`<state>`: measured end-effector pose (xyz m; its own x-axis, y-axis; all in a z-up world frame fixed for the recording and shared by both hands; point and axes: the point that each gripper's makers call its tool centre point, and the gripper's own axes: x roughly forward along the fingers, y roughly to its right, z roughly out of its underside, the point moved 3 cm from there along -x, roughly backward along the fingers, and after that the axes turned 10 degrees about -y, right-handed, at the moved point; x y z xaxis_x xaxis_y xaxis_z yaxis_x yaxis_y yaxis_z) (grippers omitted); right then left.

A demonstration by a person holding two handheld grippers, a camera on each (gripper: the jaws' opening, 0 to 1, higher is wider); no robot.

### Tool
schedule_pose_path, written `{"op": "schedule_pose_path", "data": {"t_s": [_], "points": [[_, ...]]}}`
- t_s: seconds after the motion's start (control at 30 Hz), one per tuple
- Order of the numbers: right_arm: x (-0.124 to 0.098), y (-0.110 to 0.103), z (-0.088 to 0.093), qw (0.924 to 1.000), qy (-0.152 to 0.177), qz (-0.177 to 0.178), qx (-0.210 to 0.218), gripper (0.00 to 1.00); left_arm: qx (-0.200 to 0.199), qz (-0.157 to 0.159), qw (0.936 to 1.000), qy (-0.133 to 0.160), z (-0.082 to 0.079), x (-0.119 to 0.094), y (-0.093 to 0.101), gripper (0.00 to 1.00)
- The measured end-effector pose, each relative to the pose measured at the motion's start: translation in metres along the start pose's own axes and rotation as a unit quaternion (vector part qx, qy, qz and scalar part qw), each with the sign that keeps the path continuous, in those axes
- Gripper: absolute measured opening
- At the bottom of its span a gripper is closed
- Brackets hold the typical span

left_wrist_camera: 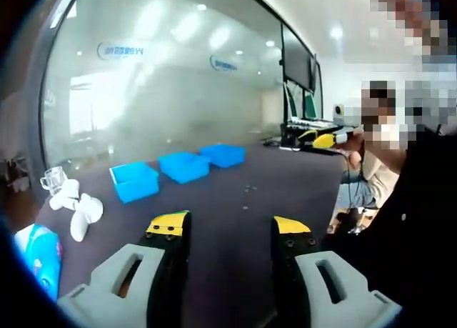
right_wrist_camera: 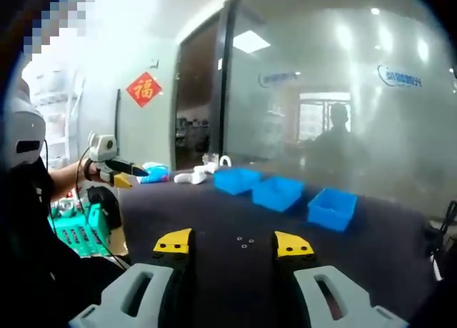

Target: Sort the screws, nuts, and washers into the corresponding bins

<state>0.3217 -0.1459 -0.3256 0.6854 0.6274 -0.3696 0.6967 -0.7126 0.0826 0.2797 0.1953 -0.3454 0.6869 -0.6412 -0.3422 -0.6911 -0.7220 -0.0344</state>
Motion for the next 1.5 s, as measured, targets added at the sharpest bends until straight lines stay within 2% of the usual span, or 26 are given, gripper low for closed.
{"op": "schedule_pose_path", "data": {"t_s": [0.27, 0.53, 0.77, 1.1, 1.37, 1.5], "points": [[0.024, -0.01, -0.007, 0.9962, -0.055, -0.039, -0.056, 0.39, 0.001, -0.006, 1.0, -0.007, 0.004, -0.002, -0.003, 0.43], [0.05, -0.022, -0.016, 0.9849, -0.105, -0.077, -0.113, 0.39, 0.001, -0.007, 0.9999, -0.009, 0.006, -0.004, -0.004, 0.42], [0.073, -0.037, -0.017, 0.9708, -0.143, -0.118, -0.152, 0.39, -0.001, -0.007, 0.9999, -0.014, 0.01, -0.005, -0.005, 0.42], [0.104, -0.042, -0.02, 0.9543, -0.18, -0.153, -0.183, 0.38, -0.005, -0.011, 0.9997, -0.022, 0.015, -0.004, -0.006, 0.42], [0.128, -0.052, -0.006, 0.9304, -0.23, -0.184, -0.218, 0.37, 0.001, -0.011, 0.9996, -0.025, 0.013, -0.005, -0.003, 0.42], [0.14, -0.056, -0.003, 0.922, -0.246, -0.196, -0.225, 0.36, 0.0, -0.013, 0.9996, -0.027, 0.015, -0.005, -0.002, 0.42]]}}
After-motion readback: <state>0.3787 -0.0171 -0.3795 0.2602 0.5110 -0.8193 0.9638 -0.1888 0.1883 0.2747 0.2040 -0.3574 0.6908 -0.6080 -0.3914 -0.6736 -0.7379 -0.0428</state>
